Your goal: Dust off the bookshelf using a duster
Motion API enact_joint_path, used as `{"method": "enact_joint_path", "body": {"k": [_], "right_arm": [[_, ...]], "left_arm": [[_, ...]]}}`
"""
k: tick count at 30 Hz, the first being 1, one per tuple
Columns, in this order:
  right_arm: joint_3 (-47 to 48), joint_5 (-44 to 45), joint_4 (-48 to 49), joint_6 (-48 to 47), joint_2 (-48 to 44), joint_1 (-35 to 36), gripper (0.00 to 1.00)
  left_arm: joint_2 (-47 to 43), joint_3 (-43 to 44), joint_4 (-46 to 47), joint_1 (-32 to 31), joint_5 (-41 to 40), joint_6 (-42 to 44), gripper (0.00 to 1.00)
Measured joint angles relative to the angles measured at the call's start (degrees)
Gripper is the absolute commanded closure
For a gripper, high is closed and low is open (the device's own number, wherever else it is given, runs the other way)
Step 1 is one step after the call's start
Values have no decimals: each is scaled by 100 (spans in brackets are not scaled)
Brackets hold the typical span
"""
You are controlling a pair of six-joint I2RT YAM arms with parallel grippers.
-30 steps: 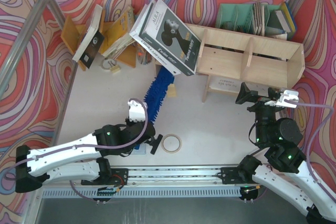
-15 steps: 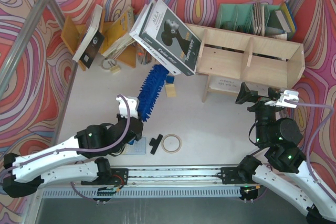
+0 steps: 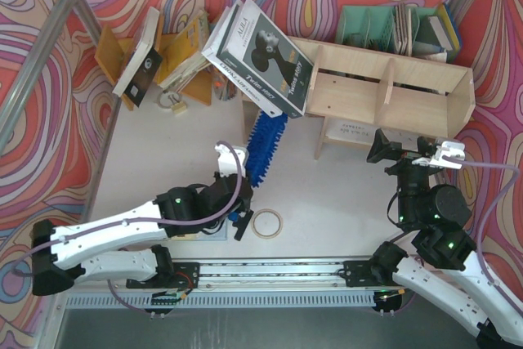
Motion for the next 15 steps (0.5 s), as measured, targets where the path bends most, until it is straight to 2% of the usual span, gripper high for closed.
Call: {"method": "enact_joint_path", "body": {"k": [9,15], "right_arm": [[-20,0,2,-42,-9,0,1],[-31,0,4,-42,-33,0,1]], "left_arm": [[953,299,861,-278,446,-4,100],[1161,398,1010,-376,481,-4,100]]}}
